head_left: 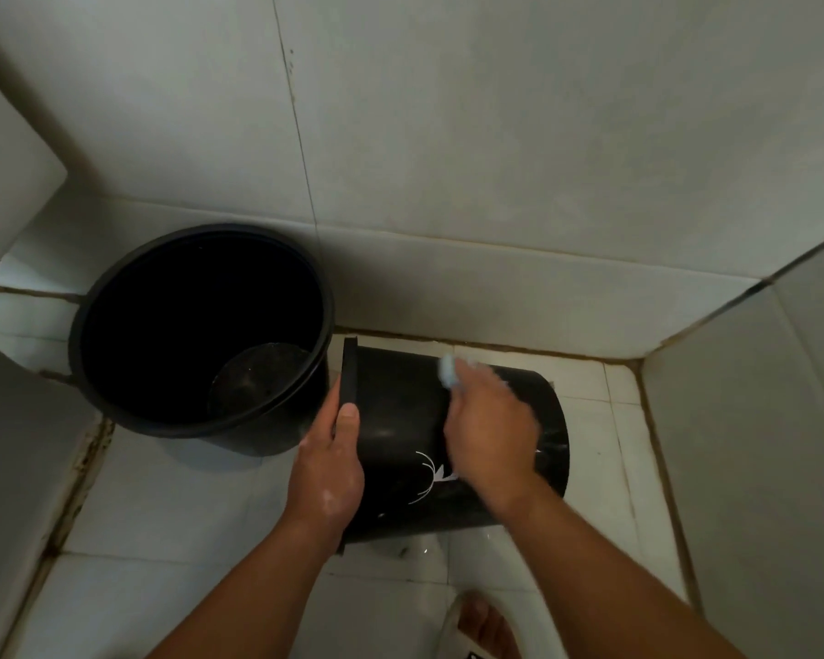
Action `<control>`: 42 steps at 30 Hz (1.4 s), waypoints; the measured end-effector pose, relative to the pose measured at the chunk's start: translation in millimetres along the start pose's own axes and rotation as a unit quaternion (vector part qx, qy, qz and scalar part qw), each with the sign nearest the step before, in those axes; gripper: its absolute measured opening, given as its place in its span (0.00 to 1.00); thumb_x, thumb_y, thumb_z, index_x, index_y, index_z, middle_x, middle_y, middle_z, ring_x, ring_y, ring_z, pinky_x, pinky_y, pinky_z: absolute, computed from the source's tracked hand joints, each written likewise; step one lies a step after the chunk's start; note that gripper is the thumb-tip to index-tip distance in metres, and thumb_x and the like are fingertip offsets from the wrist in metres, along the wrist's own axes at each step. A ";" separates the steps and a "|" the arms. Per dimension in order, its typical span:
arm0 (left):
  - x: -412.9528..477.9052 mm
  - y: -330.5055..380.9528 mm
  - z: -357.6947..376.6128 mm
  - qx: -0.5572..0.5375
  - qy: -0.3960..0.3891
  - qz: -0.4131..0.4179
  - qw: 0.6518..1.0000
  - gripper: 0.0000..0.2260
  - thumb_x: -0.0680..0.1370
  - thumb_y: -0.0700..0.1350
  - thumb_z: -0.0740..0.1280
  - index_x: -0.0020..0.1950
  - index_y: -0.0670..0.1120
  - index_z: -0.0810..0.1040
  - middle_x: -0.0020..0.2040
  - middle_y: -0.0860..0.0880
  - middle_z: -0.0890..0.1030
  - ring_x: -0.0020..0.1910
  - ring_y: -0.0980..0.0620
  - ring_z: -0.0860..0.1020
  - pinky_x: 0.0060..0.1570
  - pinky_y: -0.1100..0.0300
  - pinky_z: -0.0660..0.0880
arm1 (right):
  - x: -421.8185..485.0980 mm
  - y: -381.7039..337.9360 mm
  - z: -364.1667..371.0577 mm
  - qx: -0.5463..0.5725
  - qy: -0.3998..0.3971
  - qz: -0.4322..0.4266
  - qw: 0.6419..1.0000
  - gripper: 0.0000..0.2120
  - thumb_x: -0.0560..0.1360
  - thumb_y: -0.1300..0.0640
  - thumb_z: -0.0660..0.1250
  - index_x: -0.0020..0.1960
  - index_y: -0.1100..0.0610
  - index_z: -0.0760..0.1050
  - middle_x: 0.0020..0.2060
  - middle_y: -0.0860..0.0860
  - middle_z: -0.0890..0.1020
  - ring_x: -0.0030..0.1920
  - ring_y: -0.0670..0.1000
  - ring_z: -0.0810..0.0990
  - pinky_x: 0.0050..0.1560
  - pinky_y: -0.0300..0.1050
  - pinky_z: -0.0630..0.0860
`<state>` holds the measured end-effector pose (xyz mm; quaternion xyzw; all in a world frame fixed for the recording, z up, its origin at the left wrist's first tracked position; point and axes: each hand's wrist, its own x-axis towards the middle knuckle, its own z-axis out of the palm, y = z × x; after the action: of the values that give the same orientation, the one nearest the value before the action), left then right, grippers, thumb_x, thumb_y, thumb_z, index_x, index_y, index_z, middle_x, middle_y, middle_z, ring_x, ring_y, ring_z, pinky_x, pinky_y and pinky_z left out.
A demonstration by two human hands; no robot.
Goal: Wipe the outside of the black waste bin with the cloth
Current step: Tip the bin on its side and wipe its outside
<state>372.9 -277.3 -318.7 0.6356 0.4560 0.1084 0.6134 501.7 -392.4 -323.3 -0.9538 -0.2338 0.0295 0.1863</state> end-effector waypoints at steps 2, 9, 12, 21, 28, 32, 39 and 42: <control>-0.5 -0.1 -0.6 -0.003 0.004 -0.002 1.000 0.18 0.85 0.54 0.53 0.76 0.67 0.65 0.65 0.50 0.77 0.60 0.50 0.77 0.64 0.47 0.74 | -32.7 -25.2 10.6 0.027 -0.030 -0.120 0.992 0.23 0.82 0.50 0.59 0.76 0.45 0.61 0.74 0.46 0.69 0.66 0.47 0.75 0.60 0.43 0.75; -2.9 -3.8 -0.4 0.014 0.017 0.008 1.000 0.18 0.85 0.54 0.54 0.76 0.66 0.67 0.66 0.48 0.76 0.61 0.48 0.76 0.62 0.50 0.74 | -29.8 40.8 6.4 0.048 0.013 -0.090 0.995 0.22 0.81 0.54 0.63 0.75 0.51 0.67 0.69 0.51 0.76 0.62 0.50 0.80 0.60 0.43 0.75; -5.1 -1.1 1.1 0.008 0.007 -0.002 1.000 0.19 0.85 0.55 0.53 0.76 0.66 0.65 0.66 0.50 0.74 0.63 0.47 0.75 0.65 0.49 0.73 | -18.9 71.3 -7.3 0.045 0.060 0.097 0.992 0.19 0.83 0.51 0.60 0.73 0.49 0.69 0.64 0.50 0.80 0.59 0.50 0.81 0.57 0.42 0.76; -5.1 -1.4 0.9 0.000 0.002 0.005 1.000 0.18 0.85 0.56 0.54 0.75 0.67 0.66 0.66 0.51 0.77 0.64 0.48 0.77 0.65 0.46 0.74 | -60.4 12.1 15.7 0.076 -0.100 -0.211 0.969 0.26 0.82 0.49 0.55 0.79 0.41 0.57 0.78 0.44 0.63 0.73 0.44 0.67 0.70 0.44 0.67; -2.4 0.9 1.7 -0.020 -0.012 0.002 1.000 0.19 0.85 0.54 0.53 0.77 0.66 0.65 0.63 0.52 0.76 0.60 0.51 0.76 0.60 0.54 0.73 | -21.8 47.4 -58.5 0.344 -0.147 0.111 0.920 0.21 0.82 0.50 0.62 0.74 0.40 0.66 0.66 0.47 0.75 0.61 0.44 0.76 0.44 0.34 0.80; 0.1 1.5 3.7 -0.017 -0.011 -0.005 1.000 0.19 0.86 0.54 0.52 0.77 0.65 0.64 0.61 0.50 0.75 0.52 0.57 0.76 0.50 0.59 0.72 | -16.4 50.8 -81.7 0.586 -0.190 0.168 0.770 0.22 0.79 0.50 0.63 0.73 0.43 0.70 0.65 0.49 0.79 0.63 0.52 0.79 0.54 0.48 0.81; -0.6 -1.3 1.8 0.006 -0.011 0.015 1.000 0.20 0.86 0.54 0.52 0.77 0.65 0.64 0.66 0.52 0.75 0.63 0.50 0.75 0.64 0.54 0.70 | -10.8 50.7 -88.1 0.538 -0.244 0.121 0.798 0.25 0.80 0.59 0.66 0.73 0.40 0.68 0.68 0.48 0.77 0.66 0.53 0.78 0.64 0.57 0.77; 2.5 -3.2 1.3 0.015 -0.015 0.011 1.000 0.20 0.85 0.56 0.52 0.77 0.65 0.64 0.67 0.48 0.76 0.63 0.48 0.76 0.64 0.50 0.72 | -7.0 44.5 -95.6 0.332 -0.213 0.067 0.916 0.33 0.76 0.57 0.72 0.74 0.36 0.62 0.65 0.39 0.76 0.62 0.44 0.78 0.58 0.46 0.81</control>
<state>373.7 -276.9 -322.9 0.6510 0.4413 0.0984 0.6097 528.5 -464.9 -251.1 -0.8217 -0.1799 0.3203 0.4357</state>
